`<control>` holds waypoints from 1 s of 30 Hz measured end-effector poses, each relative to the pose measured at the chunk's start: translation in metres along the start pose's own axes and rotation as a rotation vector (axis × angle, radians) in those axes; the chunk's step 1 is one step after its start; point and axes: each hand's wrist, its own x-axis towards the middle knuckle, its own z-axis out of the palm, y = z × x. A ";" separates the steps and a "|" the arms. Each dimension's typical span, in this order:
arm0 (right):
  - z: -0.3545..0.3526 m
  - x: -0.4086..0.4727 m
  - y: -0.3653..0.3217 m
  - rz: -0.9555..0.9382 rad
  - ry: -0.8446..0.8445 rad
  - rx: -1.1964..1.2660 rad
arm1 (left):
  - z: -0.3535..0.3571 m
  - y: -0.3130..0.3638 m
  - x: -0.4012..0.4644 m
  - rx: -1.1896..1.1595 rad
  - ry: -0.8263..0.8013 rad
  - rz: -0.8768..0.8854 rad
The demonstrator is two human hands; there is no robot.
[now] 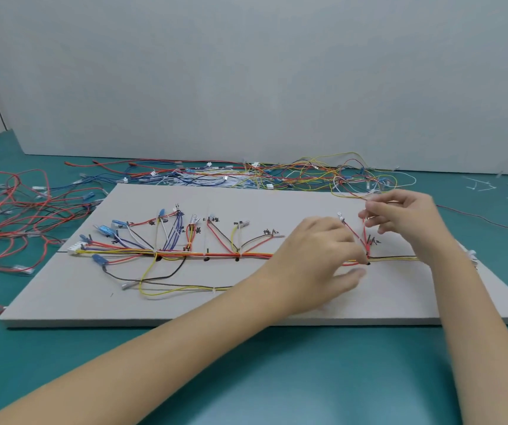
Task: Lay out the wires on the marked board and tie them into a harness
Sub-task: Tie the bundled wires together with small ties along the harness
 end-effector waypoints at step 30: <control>0.014 -0.010 0.010 -0.012 -0.154 -0.267 | 0.045 -0.027 0.026 0.323 -0.316 -0.245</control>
